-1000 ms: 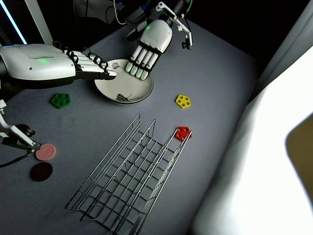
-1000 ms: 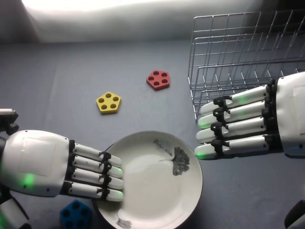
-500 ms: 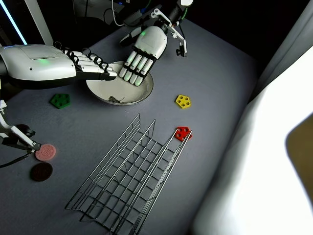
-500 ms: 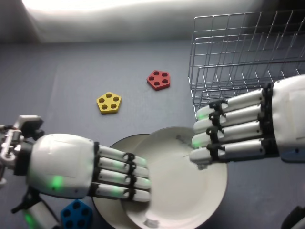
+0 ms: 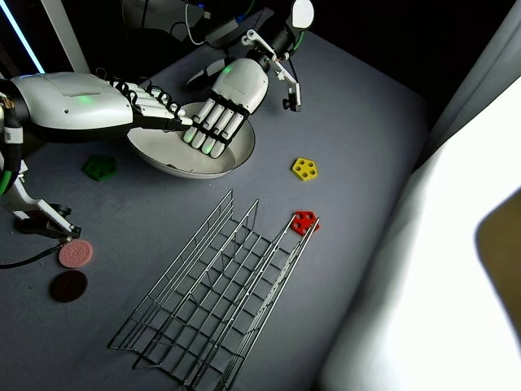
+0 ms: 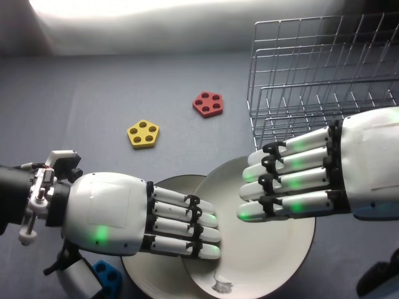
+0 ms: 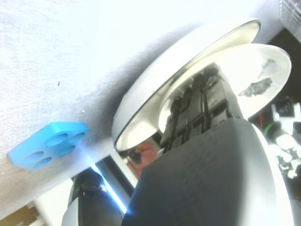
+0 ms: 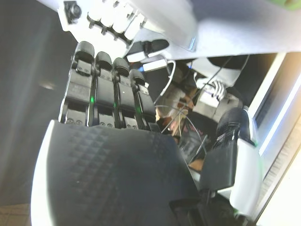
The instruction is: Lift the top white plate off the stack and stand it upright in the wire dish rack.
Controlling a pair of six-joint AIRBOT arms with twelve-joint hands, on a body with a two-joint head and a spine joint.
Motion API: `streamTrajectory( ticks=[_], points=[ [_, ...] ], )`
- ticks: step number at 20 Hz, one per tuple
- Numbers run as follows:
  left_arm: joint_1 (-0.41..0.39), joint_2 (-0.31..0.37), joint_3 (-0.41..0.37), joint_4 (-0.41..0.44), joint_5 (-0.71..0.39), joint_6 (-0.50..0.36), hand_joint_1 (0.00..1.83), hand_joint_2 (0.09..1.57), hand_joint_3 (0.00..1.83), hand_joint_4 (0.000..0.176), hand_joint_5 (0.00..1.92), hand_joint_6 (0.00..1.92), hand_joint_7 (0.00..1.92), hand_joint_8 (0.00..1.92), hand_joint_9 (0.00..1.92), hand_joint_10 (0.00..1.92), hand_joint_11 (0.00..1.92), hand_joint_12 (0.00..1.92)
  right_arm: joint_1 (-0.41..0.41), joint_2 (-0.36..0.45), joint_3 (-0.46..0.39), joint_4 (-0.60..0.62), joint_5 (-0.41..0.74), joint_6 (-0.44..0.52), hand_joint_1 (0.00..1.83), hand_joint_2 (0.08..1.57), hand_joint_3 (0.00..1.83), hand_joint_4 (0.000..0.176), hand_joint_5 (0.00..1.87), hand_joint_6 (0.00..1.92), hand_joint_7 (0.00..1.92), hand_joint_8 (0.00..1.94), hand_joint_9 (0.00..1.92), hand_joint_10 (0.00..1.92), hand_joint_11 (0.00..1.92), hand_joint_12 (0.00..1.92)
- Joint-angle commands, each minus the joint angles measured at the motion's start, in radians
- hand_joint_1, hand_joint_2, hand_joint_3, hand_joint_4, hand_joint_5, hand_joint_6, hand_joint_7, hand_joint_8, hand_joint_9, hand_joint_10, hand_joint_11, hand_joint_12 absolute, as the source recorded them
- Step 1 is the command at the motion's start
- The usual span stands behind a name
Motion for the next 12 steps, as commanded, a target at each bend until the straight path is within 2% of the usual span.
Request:
streamTrajectory(
  ticks=[1, 4, 7, 12],
  points=[
    [-0.006, -0.019, -0.007, -0.004, 0.017, 0.0, 0.03, 0.88, 0.0, 0.0, 0.08, 0.01, 0.1, 0.01, 0.09, 0.01, 0.1, 0.01, 0.002, 0.005, 0.001, 0.056, 0.047, -0.002, 0.66, 0.93, 0.0, 0.0, 0.05, 0.0, 0.1, 0.0, 0.15, 0.01, 0.24, 0.03],
    [-0.007, -0.02, -0.004, -0.004, 0.017, 0.0, 0.03, 0.89, 0.0, 0.0, 0.07, 0.0, 0.09, 0.0, 0.09, 0.0, 0.11, 0.02, 0.002, -0.006, 0.001, 0.056, 0.038, -0.002, 1.01, 0.92, 0.0, 0.0, 0.11, 0.02, 0.14, 0.01, 0.19, 0.02, 0.3, 0.05],
    [-0.007, -0.02, -0.002, -0.005, 0.017, 0.0, 0.06, 0.89, 0.0, 0.0, 0.07, 0.0, 0.09, 0.0, 0.08, 0.0, 0.11, 0.01, 0.002, -0.013, 0.002, 0.056, 0.023, -0.002, 1.17, 0.94, 0.0, 0.0, 0.16, 0.01, 0.16, 0.0, 0.22, 0.01, 0.31, 0.05],
    [-0.007, -0.02, 0.0, -0.008, 0.018, 0.0, 0.04, 0.88, 0.0, 0.0, 0.07, 0.0, 0.07, 0.0, 0.08, 0.0, 0.1, 0.01, -0.014, -0.02, 0.006, 0.064, 0.007, -0.002, 1.21, 0.93, 0.0, 0.0, 0.19, 0.01, 0.17, 0.0, 0.24, 0.0, 0.32, 0.05]
  ],
)
